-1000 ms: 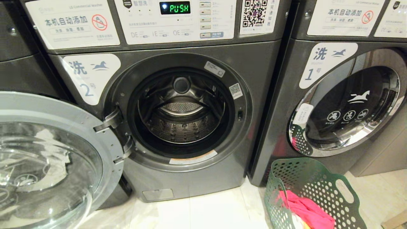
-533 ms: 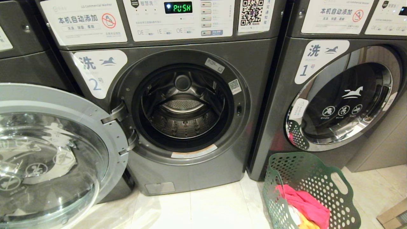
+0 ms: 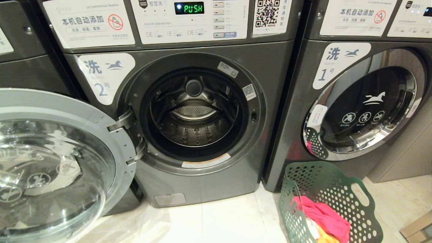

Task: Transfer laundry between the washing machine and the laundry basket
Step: Close the washing machine door with the left hand

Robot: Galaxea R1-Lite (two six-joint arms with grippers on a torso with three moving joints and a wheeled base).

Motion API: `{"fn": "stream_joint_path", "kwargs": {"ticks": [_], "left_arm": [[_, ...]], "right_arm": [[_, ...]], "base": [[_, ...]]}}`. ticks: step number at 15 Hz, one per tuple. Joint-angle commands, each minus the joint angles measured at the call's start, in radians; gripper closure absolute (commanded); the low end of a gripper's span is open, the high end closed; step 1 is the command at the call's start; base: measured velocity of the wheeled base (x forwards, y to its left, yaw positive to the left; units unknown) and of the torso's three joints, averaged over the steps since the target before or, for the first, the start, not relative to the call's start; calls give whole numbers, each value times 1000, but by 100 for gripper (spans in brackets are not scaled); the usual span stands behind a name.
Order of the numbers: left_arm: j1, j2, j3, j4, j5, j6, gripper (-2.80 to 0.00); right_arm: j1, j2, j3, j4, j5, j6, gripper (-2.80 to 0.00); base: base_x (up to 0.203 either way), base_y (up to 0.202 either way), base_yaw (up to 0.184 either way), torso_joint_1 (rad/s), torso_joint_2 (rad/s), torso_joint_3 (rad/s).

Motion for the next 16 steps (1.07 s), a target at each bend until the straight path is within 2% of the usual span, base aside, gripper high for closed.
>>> {"fn": "stream_joint_path", "kwargs": {"ticks": [1, 11, 16], "left_arm": [[1, -1, 0, 0, 0, 0, 0], [1, -1, 0, 3, -3, 20, 0], [1, -1, 0, 3, -2, 21, 0]], "right_arm": [[0, 2, 0, 0, 0, 2, 0], [0, 2, 0, 0, 1, -1, 0], [0, 2, 0, 0, 1, -1, 0]], "base": [[0, 0, 0, 0, 0, 0], [0, 0, 0, 0, 0, 0], [0, -119, -6, 3, 4, 3]]}}
